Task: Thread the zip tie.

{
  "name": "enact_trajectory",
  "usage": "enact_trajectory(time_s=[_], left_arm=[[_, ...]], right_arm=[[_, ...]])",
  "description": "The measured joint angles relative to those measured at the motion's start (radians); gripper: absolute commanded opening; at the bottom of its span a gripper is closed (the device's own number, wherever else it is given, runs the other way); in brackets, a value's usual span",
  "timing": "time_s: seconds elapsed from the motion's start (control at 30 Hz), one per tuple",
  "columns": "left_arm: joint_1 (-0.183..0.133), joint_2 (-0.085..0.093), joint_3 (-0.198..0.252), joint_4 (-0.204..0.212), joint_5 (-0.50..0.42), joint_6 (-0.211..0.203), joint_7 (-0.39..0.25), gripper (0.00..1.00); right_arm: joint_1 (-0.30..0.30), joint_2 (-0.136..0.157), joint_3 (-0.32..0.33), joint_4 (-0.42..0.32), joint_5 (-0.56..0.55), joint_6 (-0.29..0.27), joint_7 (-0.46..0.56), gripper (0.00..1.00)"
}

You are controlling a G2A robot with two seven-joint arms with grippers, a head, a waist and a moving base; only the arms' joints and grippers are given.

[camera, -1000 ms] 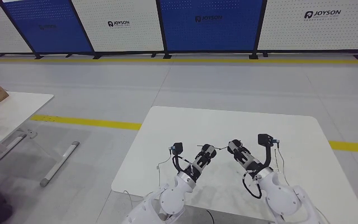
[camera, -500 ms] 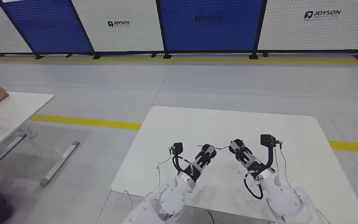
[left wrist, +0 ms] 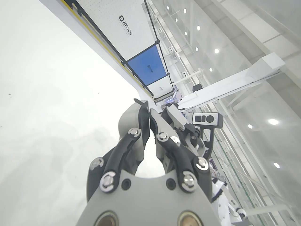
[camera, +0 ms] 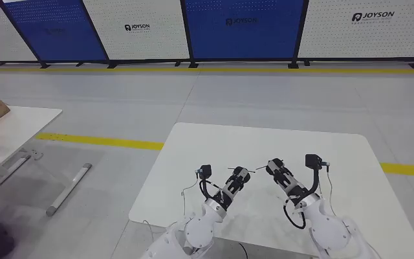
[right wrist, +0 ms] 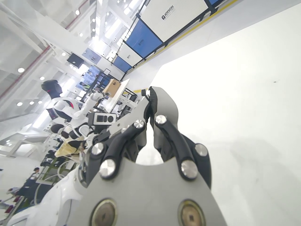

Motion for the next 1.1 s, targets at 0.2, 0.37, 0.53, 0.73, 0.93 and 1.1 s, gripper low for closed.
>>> enact_trajectory(time_s=[0.2, 0.37, 0.53, 0.73, 0.93, 1.1], left_arm=[[0.0, 0.0, 0.0, 0.0, 0.0, 0.0, 0.0, 0.0], [0.0, 0.0, 0.0, 0.0, 0.0, 0.0, 0.0, 0.0], [0.0, 0.0, 0.0, 0.0, 0.0, 0.0, 0.0, 0.0], [0.0, 0.0, 0.0, 0.0, 0.0, 0.0, 0.0, 0.0], [0.004, 0.005, -0.016, 0.006, 0.011, -0.024, -0.073, 0.0], [0.029, 0.027, -0.115, 0.01, -0.156, -0.128, -0.251, 0.0]], right_arm=[[0.0, 0.0, 0.0, 0.0, -0.004, 0.0, 0.001, 0.0], [0.0, 0.0, 0.0, 0.0, -0.003, 0.0, 0.001, 0.0], [0.0, 0.0, 0.0, 0.0, -0.003, 0.0, 0.001, 0.0], [0.0, 0.0, 0.0, 0.0, -0.003, 0.0, 0.001, 0.0], [0.0, 0.0, 0.0, 0.0, -0.003, 0.0, 0.001, 0.0], [0.0, 0.0, 0.0, 0.0, -0.003, 0.0, 0.001, 0.0]])
